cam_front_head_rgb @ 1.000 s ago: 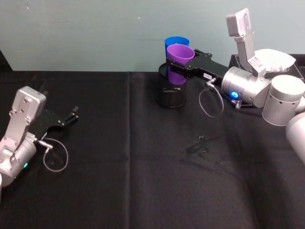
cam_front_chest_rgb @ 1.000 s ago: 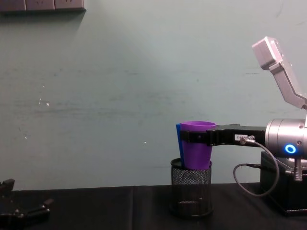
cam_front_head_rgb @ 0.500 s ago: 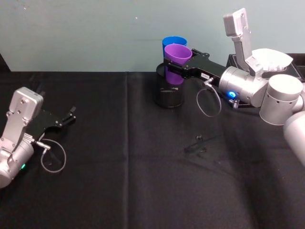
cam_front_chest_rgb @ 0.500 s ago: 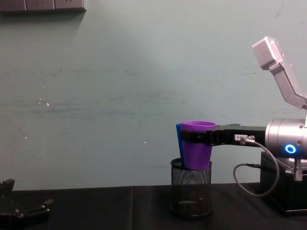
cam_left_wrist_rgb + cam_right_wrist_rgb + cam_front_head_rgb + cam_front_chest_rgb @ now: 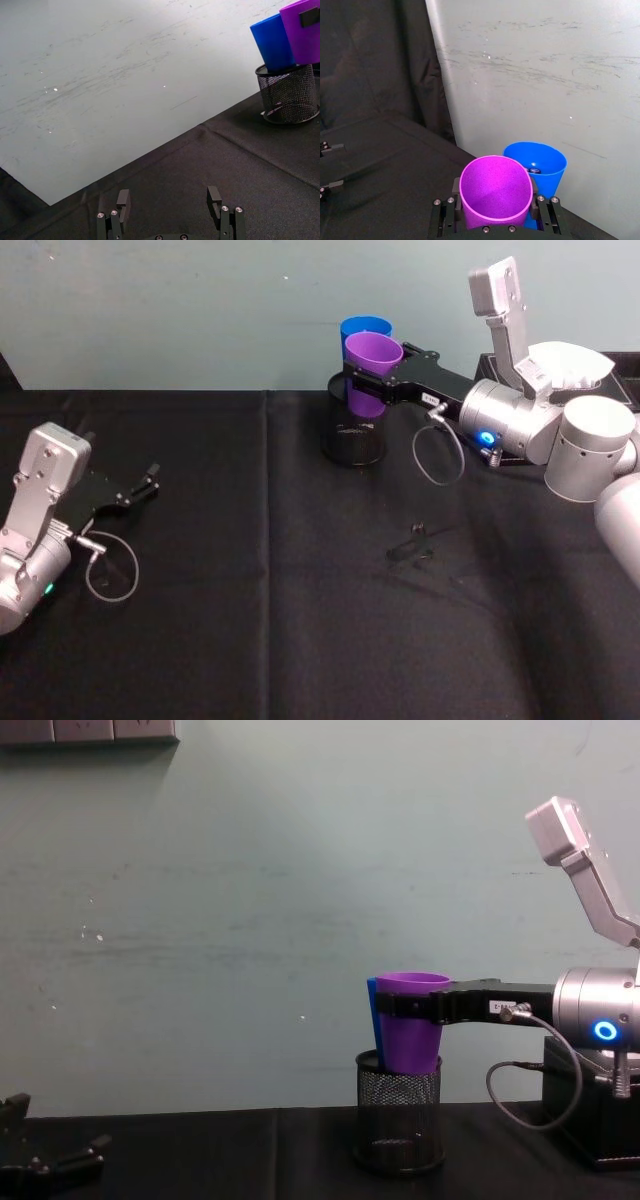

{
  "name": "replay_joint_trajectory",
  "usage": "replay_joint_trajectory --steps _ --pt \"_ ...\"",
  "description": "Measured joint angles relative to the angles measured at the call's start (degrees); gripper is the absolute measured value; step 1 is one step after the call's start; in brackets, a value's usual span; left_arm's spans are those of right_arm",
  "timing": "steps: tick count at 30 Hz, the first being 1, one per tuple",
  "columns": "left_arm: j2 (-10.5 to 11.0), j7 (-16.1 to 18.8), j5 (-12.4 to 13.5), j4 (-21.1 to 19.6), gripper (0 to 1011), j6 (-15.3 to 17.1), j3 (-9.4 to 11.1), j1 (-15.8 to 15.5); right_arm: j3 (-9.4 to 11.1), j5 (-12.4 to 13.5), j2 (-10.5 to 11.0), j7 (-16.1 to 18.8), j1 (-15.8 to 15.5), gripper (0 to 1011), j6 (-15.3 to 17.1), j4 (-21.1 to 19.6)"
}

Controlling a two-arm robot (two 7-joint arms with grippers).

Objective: Pick up one cup with a gripper and tap it against the other cup.

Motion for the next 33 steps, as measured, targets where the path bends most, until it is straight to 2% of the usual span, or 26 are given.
replay_joint_trajectory --steps 19,27,33 --pt "0.00 0.00 0.00 0.00 1005 0.00 0.00 0.00 0.00 0.00 0.01 0.02 0.00 732 -0.02 -0.04" --pt "0.00 0.00 0.00 0.00 1005 0.00 0.00 0.00 -0.24 0.15 1.16 1.28 -1.35 733 -0.15 -3.44" --pt "0.00 0.00 0.00 0.00 1005 0.00 0.00 0.00 -0.60 1.02 2.62 1.78 -3.24 732 1.19 -8.18"
